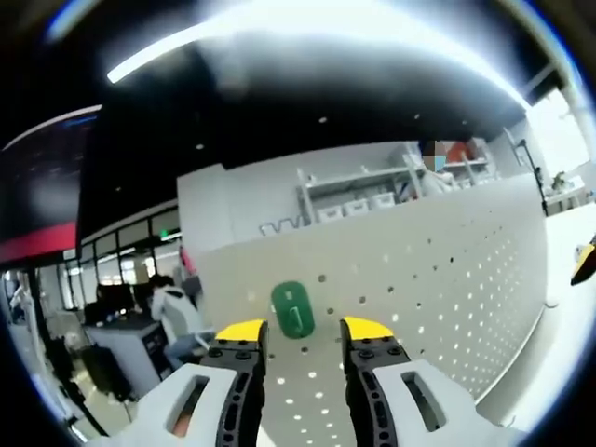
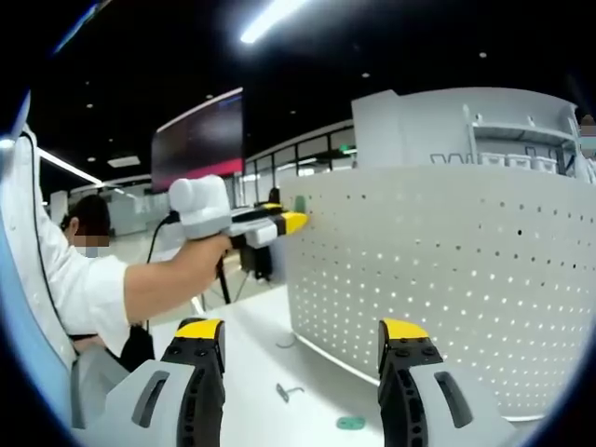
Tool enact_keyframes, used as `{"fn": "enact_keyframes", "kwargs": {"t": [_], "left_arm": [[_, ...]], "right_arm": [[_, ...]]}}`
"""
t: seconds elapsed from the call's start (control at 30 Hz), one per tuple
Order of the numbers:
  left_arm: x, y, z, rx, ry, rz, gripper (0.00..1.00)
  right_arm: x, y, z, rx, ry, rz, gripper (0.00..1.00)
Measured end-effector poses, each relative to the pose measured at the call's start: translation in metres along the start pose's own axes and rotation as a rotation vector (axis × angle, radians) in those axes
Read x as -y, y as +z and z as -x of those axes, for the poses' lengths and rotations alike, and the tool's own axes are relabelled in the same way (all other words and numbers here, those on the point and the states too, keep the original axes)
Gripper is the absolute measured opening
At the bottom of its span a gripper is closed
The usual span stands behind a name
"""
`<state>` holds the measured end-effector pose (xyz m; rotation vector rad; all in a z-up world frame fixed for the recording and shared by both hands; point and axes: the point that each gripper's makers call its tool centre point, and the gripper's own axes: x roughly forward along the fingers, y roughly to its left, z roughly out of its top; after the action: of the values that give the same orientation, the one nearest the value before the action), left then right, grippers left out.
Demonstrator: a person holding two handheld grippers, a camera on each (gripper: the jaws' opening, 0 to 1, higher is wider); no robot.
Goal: Insert the hook assembly into the mounting plate slot until the hook locks in place.
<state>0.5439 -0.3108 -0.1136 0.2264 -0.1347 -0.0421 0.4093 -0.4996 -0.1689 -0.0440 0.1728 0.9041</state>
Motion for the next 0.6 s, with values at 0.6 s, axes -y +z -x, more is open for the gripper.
{"fn": "enact_keyframes", "kwargs": {"t": [0.6], "left_arm": [[0.003, -0.016, 0.025, -0.045, -0.003, 0.047, 0.6]], "right_arm": [[0.011, -0.001, 0.005, -0.001, -0.034, 0.006, 0.66]]}}
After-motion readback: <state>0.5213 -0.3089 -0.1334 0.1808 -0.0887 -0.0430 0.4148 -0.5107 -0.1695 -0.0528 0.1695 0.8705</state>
